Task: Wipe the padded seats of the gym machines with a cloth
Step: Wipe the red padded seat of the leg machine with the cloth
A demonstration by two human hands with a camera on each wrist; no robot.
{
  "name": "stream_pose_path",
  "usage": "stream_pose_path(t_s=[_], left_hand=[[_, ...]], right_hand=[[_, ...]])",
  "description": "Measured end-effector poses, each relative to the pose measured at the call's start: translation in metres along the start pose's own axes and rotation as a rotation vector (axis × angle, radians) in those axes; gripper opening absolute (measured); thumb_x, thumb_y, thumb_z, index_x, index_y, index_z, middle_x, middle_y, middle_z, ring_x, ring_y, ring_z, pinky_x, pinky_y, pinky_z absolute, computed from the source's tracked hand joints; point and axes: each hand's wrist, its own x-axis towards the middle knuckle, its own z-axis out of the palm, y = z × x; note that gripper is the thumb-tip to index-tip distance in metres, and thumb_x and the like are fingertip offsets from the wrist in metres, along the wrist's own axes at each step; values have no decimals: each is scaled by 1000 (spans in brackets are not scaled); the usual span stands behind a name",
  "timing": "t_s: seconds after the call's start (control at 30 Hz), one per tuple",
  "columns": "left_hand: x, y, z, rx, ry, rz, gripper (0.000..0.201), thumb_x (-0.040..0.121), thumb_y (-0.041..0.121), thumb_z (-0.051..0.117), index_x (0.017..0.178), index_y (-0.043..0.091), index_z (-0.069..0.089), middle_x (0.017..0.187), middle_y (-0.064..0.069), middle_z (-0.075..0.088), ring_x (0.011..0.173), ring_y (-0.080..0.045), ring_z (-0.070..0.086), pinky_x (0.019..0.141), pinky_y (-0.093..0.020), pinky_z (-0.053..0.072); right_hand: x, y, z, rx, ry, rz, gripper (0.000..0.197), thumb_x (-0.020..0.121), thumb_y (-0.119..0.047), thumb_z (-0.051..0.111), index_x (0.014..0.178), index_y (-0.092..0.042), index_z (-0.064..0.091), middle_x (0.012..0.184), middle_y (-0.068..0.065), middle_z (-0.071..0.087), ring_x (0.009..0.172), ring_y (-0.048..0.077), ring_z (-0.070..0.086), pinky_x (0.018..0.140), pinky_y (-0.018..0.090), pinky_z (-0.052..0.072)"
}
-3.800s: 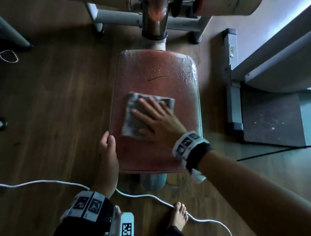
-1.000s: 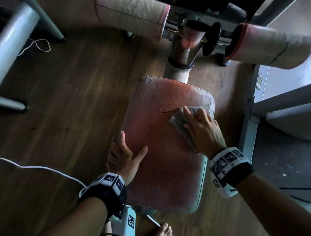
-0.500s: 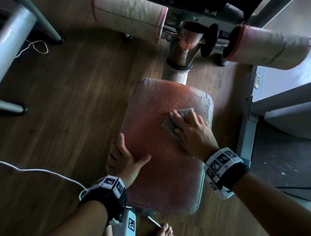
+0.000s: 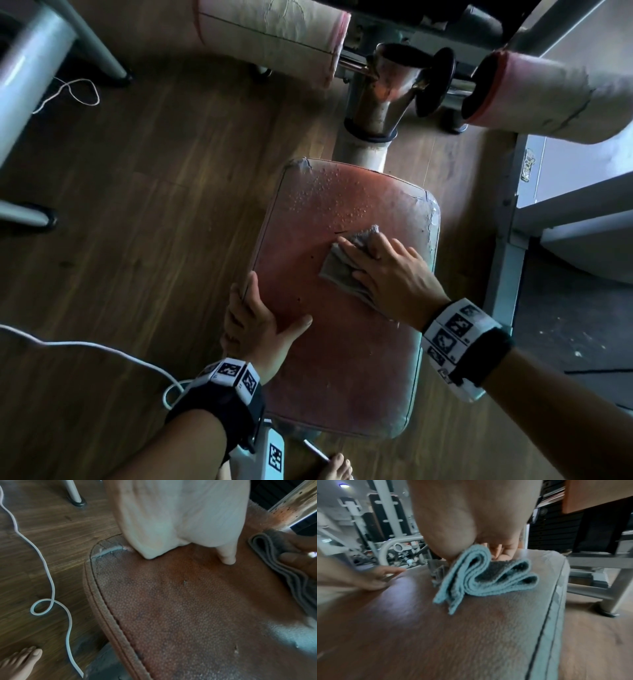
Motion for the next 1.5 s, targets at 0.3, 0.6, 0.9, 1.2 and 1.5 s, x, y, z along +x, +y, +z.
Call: stream_pose_path(t_s=[0.3, 0.6, 0.9, 1.2, 1.5], left_hand=[[0, 1, 1, 3, 9, -17, 125, 60, 78, 64, 147, 39, -17, 160, -4, -8, 146, -28, 9, 114, -49, 15], [-1, 2, 1, 0, 13, -21, 125, 60, 76, 66, 148, 39, -14, 160, -4, -6, 146, -29, 11, 114, -50, 16], [-1, 4, 0, 10, -1, -32, 125, 61, 77, 66, 148, 39, -16, 160, -5, -7, 146, -29, 8, 116, -50, 16], [0, 1, 2, 4, 16, -13, 127, 56, 82, 60, 147, 39, -17, 160, -4, -6, 146, -28, 10, 116, -49, 17], [-1, 1, 2, 8, 20, -21, 126, 58, 79, 63, 148, 40, -16, 160, -5, -6, 146, -30, 10, 115, -50, 16]], right_hand=[[2, -16, 9, 25, 38, 42, 52, 99, -50, 34, 149, -42, 23, 140, 9, 39, 103, 26, 51, 82, 41, 50], [20, -6, -3, 65, 95, 187, 52, 98, -48, 38, 149, -39, 26, 138, 13, 39, 103, 31, 54, 83, 45, 51], [12, -3, -2, 44, 69, 127, 50, 99, -47, 35, 148, -42, 25, 140, 10, 39, 103, 29, 56, 81, 42, 50], [0, -26, 4, 0, 50, 53, 51, 98, -48, 39, 147, -46, 25, 140, 7, 41, 103, 27, 54, 77, 39, 48], [4, -45, 7, 26, 32, 93, 52, 98, -46, 42, 147, -43, 27, 143, 7, 38, 107, 28, 53, 80, 42, 49]])
